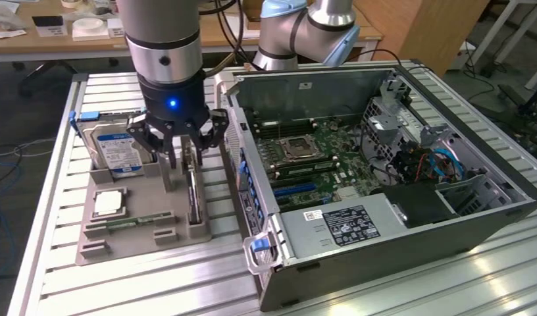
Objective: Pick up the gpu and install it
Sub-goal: 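Pick up the gpu and move the gpu toward the slot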
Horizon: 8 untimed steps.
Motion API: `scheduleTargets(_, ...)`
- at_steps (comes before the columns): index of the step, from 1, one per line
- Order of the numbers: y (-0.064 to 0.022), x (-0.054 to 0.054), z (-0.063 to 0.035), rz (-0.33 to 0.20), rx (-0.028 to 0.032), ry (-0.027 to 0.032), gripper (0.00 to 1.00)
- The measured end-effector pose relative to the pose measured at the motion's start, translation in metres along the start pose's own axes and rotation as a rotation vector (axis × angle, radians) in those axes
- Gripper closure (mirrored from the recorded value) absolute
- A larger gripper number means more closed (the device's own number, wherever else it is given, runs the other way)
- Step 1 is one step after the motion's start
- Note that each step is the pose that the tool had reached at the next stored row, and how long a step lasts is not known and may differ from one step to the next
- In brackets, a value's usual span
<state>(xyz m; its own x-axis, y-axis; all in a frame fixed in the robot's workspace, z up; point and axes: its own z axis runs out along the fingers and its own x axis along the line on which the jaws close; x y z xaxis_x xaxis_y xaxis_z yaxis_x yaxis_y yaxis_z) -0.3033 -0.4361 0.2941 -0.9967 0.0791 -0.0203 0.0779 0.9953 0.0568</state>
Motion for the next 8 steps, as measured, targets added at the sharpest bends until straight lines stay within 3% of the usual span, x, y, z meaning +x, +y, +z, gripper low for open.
scheduleTargets(8,-0.0005,-0.0008,0.0096,-0.001,0.0002,0.0038,0.53)
